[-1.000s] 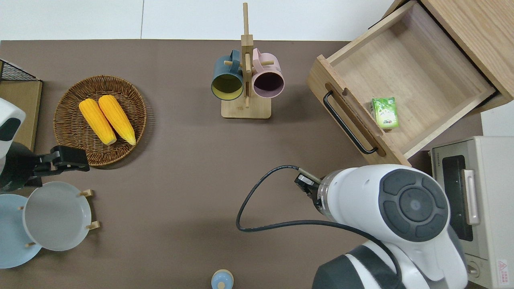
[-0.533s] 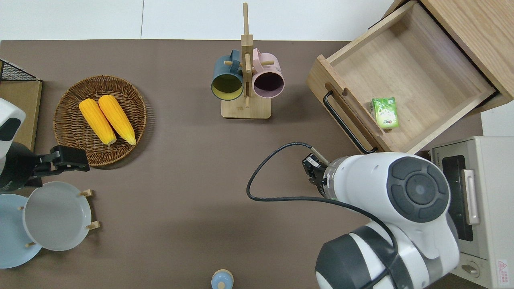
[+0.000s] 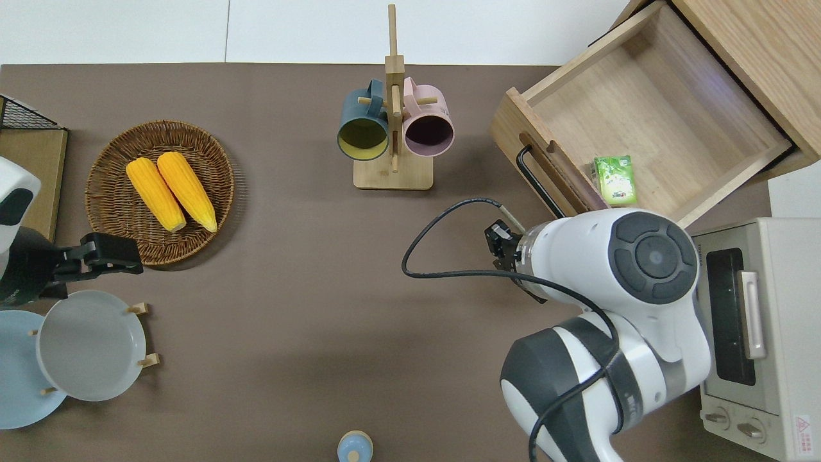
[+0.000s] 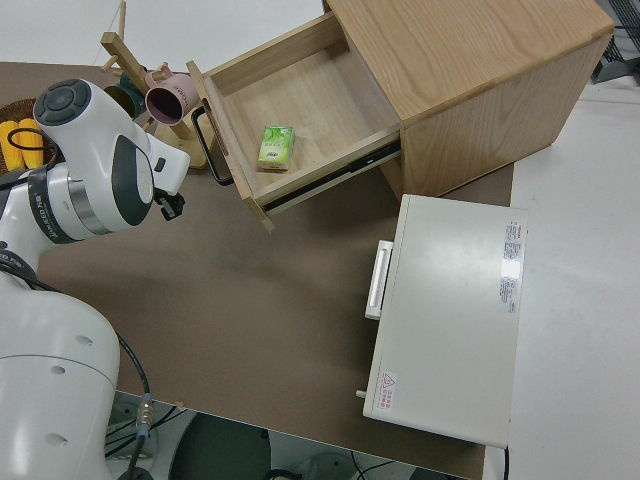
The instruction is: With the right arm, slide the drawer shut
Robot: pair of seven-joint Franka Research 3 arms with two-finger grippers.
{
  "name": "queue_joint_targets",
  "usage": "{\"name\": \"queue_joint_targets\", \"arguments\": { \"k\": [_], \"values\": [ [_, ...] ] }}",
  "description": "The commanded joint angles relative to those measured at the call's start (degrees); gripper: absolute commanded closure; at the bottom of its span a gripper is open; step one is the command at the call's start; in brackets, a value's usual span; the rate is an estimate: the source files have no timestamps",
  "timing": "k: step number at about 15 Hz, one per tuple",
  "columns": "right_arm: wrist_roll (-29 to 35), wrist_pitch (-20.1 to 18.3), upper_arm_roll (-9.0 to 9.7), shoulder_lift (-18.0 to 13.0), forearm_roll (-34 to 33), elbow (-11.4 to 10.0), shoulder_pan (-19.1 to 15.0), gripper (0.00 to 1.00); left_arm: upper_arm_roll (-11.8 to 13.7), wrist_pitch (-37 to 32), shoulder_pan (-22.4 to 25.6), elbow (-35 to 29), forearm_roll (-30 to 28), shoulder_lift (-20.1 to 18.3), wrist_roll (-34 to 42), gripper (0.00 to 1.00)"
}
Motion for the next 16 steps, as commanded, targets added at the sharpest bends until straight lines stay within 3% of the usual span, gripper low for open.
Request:
{"name": "queue_joint_targets", "arguments": {
  "k": [1,4,10,16],
  "values": [
    [1.7,-0.6,0.86,2.5,-2.3,3.9,-1.8,1.000,0.3,-0.9,-0.1,0.2,-0.1,-0.5,0.5,0.01],
    [1.6,-1.8,0.95,4.8,-2.6,7.3,-3.2,1.000,0.3,-1.0,-0.1,0.2,-0.1,-0.5,0.5,0.01],
    [1.0,-1.0,0.95,7.2,-4.4,8.6,-4.9,1.000,0.3,-1.0,-0.1,0.2,-0.1,-0.5,0.5,0.01],
    [-0.1,-2.0,0.95,10.0,-5.3,13.4,-6.0,1.000,0.3,-1.0,-0.1,0.2,-0.1,-0.5,0.5,0.01]
  ]
}}
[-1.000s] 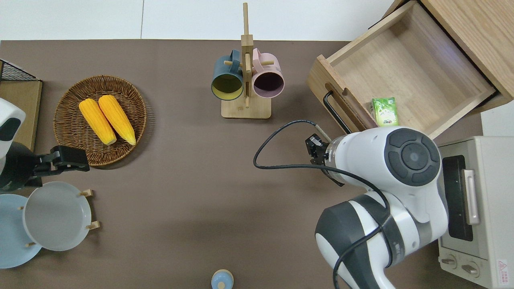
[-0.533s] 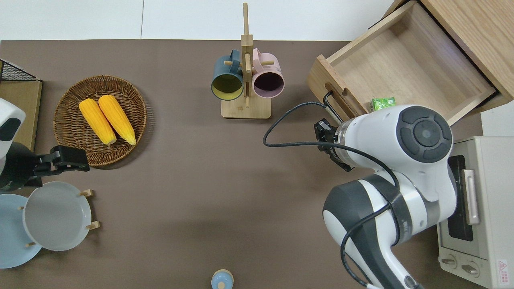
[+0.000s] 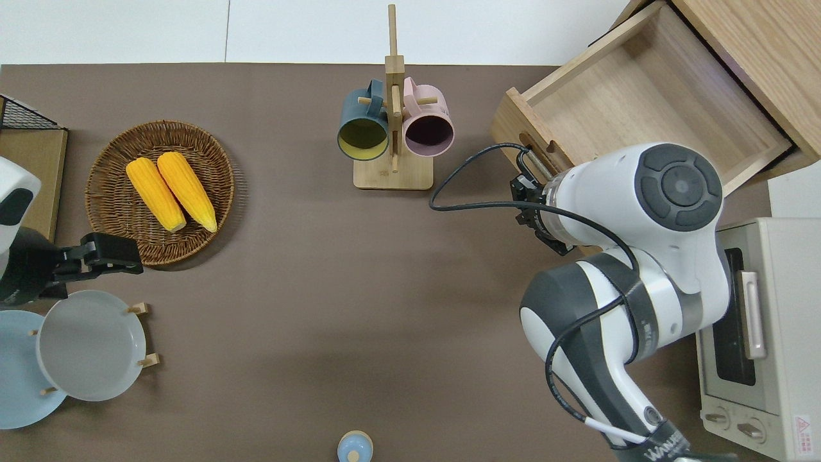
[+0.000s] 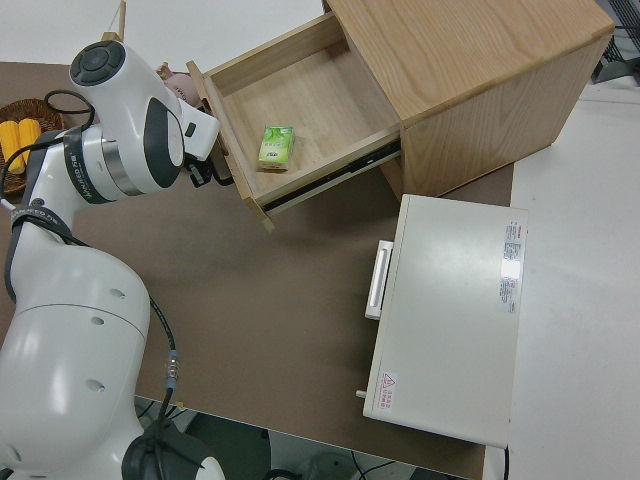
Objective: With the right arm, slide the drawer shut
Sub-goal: 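Push the drawer front away from the robot with the right gripper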
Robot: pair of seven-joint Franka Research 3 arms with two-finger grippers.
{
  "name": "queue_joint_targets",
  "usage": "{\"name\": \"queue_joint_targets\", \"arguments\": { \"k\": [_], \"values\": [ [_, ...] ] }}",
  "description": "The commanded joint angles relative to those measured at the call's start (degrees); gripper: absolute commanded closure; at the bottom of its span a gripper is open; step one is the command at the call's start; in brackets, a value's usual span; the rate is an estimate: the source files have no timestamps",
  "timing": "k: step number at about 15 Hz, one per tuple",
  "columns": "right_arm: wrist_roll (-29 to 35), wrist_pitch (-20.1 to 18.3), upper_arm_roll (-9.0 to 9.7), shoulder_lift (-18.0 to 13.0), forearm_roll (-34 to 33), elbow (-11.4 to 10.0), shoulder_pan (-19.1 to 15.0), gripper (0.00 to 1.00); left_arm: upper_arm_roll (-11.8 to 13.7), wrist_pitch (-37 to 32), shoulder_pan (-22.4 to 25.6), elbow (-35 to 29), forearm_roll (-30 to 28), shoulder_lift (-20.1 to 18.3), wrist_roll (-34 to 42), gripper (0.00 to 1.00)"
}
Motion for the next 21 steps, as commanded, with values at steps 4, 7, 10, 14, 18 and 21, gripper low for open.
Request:
{"name": "queue_joint_targets", "arguments": {
  "k": [4,7,10,14,18,21],
  "values": [
    [-0.8,-2.4,0.94,5.2,-2.1,8.2,-3.1,1.000,0.3,-1.0,-0.1,0.2,-0.1,-0.5,0.5,0.01],
    [-3.6,-2.2,0.94,6.1,-2.4,8.7,-4.2,1.000,0.3,-0.9,-0.1,0.2,-0.1,-0.5,0.5,0.01],
    [-4.8,-1.6,0.94,7.0,-2.5,9.5,-5.7,1.000,0.3,-1.0,-0.1,0.2,-0.1,-0.5,0.5,0.01],
    [-8.3,-2.1,0.94,8.1,-3.5,11.3,-8.4,1.000,0.3,-0.9,-0.1,0.2,-0.1,-0.5,0.5,0.01],
    [-10.3,-1.6,0.94,8.6,-5.6,11.5,-10.7,1.000,0.3,-1.0,-0.1,0.2,-0.1,-0.5,0.5,0.01],
    [-13.0,-0.3,0.68,8.9,-5.8,11.6,-12.7,1.000,0.3,-0.9,-0.1,0.2,-0.1,-0.5,0.5,0.01]
  ]
}}
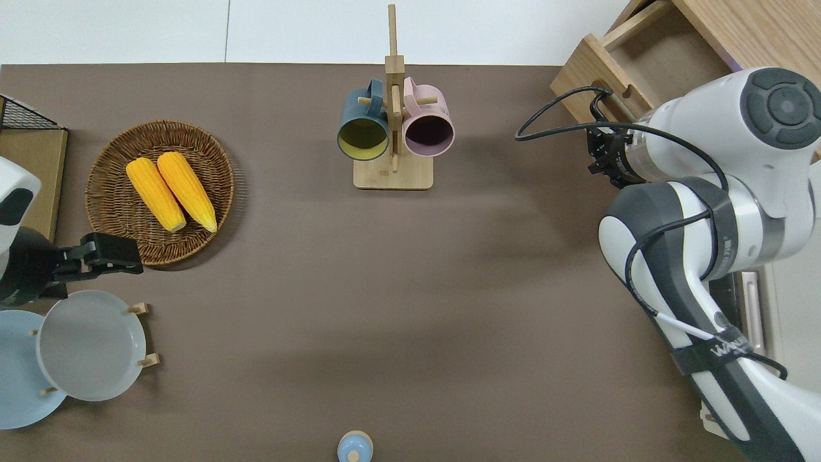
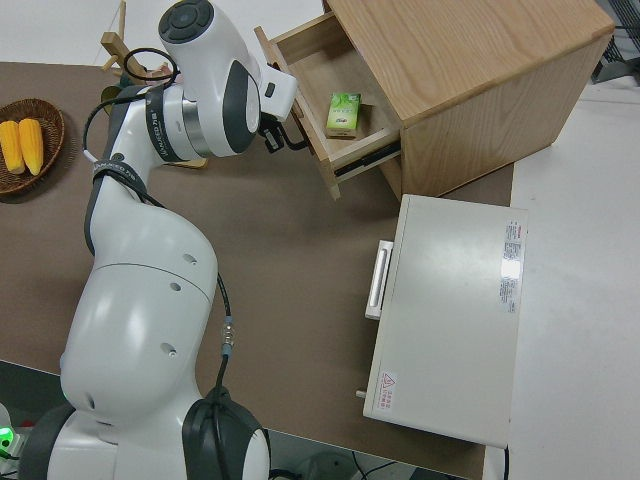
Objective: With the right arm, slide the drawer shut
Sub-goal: 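Push the drawer front away from the robot with the right gripper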
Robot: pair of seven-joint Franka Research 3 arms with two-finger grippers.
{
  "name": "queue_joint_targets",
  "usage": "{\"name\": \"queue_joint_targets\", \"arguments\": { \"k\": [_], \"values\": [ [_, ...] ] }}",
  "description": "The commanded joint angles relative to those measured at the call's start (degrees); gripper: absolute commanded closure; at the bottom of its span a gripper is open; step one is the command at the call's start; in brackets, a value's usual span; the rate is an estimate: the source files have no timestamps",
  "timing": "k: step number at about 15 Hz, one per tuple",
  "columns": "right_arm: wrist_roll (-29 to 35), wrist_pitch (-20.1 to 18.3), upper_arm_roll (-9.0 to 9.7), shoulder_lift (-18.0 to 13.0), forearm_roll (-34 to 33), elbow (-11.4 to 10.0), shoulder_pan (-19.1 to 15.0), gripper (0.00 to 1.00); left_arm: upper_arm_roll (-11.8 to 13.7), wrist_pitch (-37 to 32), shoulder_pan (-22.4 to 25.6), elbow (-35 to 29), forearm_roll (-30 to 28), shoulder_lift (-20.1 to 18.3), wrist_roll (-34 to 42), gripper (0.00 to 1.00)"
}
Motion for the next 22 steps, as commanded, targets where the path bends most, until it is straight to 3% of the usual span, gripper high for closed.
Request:
{"name": "queue_joint_targets", "arguments": {
  "k": [1,6,15,18,22],
  "values": [
    [-4.1,1.0,-0.11,1.7,-1.4,1.8,-2.9,1.000,0.3,-0.9,-0.1,0.2,-0.1,-0.5,0.5,0.01],
    [-6.0,1.4,-0.55,3.9,-2.1,5.3,-5.6,1.000,0.3,-0.9,-0.1,0.2,-0.1,-0.5,0.5,0.01],
    [-8.5,8.2,-1.88,6.3,-2.9,5.3,-8.7,1.000,0.3,-0.9,-0.1,0.2,-0.1,-0.5,0.5,0.01],
    [-12.8,9.4,-3.81,6.3,-2.9,5.3,-9.1,1.000,0.3,-1.0,-0.1,0.2,-0.1,-0.5,0.5,0.01],
    [-13.4,11.0,-4.42,6.6,-3.8,5.3,-9.1,1.000,0.3,-1.0,-0.1,0.2,-0.1,-0.5,0.5,0.01]
  ]
}}
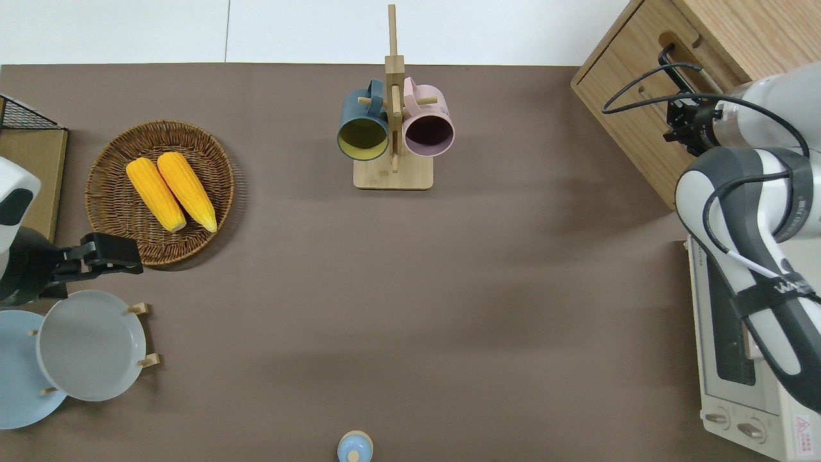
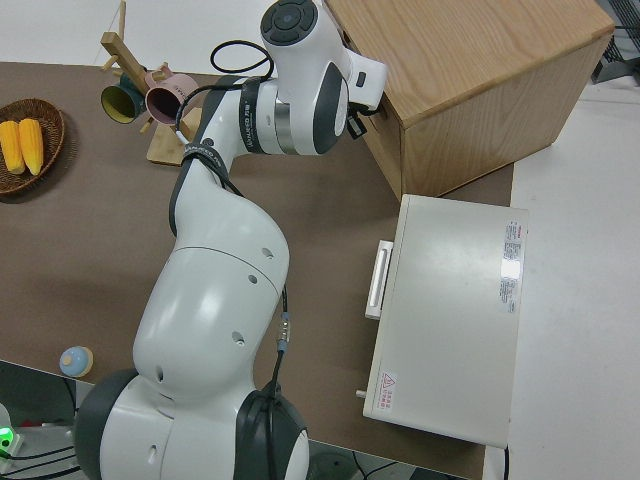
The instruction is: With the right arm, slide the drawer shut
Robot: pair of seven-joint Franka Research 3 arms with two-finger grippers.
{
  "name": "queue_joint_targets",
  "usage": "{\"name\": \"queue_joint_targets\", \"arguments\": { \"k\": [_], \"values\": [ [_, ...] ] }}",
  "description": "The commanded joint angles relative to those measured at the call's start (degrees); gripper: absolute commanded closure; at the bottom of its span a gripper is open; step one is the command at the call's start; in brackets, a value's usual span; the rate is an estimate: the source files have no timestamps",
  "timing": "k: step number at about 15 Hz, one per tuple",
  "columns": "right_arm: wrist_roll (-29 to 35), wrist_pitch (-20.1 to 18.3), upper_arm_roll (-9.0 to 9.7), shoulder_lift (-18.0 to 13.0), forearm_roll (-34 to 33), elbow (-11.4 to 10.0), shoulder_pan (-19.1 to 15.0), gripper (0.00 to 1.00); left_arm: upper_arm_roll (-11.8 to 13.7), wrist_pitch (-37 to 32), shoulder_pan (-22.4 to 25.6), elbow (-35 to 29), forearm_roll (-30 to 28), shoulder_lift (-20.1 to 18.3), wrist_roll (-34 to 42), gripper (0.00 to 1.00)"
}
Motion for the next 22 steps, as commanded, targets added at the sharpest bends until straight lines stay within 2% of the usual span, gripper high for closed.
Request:
{"name": "queue_joint_targets", "arguments": {
  "k": [1,5,7,8,10,13,14,15,16,17,18,19,20,22],
  "values": [
    [-3.5,4.0,-1.70,1.7,-3.2,1.6,-1.5,1.000,0.3,-1.0,-0.1,0.2,-0.1,-0.5,0.5,0.01],
    [-3.4,3.0,-1.62,0.6,-3.3,0.8,-0.6,1.000,0.3,-0.9,-0.1,0.2,-0.1,-0.5,0.5,0.01],
    [-3.4,1.7,-1.27,-1.2,-3.3,-0.7,-0.4,1.000,0.3,-0.9,-0.1,0.2,-0.1,-0.5,0.5,0.01],
    [-3.5,1.0,-1.09,-2.2,-3.3,-1.3,-0.2,0.967,0.3,-0.9,-0.1,0.2,-0.1,-0.5,0.5,0.01],
    [-3.9,0.2,-1.09,-4.4,-3.2,-3.4,1.3,0.832,0.3,-0.9,-0.1,0.2,-0.1,-0.5,0.5,0.01],
    [-4.3,-2.1,-1.00,-7.6,-2.6,-5.8,3.1,0.810,0.3,-0.9,-0.1,0.2,-0.1,-0.5,0.5,0.01],
    [-6.5,-4.0,-1.00,-9.4,-2.4,-6.6,4.3,0.781,0.3,-0.9,-0.1,0.2,-0.1,-0.5,0.5,0.01],
    [-8.1,-6.2,-1.00,-10.8,-1.8,-7.0,5.3,0.671,0.3,-1.0,-0.1,0.2,-0.1,-0.5,0.5,0.01],
    [-8.3,-7.4,-1.00,-11.6,-1.1,-7.1,6.2,0.641,0.3,-1.0,-0.1,0.2,-0.1,-0.5,0.5,0.01],
    [-8.6,-8.3,-1.00,-12.4,-0.6,-7.5,6.8,0.543,0.3,-1.0,-0.1,0.2,-0.1,-0.5,0.5,0.01],
    [-9.6,-9.4,-1.00,-13.4,-0.4,-7.9,7.5,0.350,0.3,-0.9,-0.1,0.2,-0.1,-0.5,0.5,0.01],
    [-11.6,-10.9,-1.00,-14.2,-0.4,-8.0,8.2,0.215,0.3,-1.0,-0.1,0.2,-0.1,-0.5,0.5,0.01],
    [-13.3,-12.6,-1.00,-14.9,-0.2,-8.1,8.9,0.007,0.3,-0.9,-0.1,0.2,-0.1,-0.5,0.5,0.01],
    [-15.9,-15.1,-1.00,-16.5,-0.1,-8.0,9.7,0.013,0.3,-0.9,-0.1,0.2,-0.1,-0.5,0.5,0.01]
  ]
}}
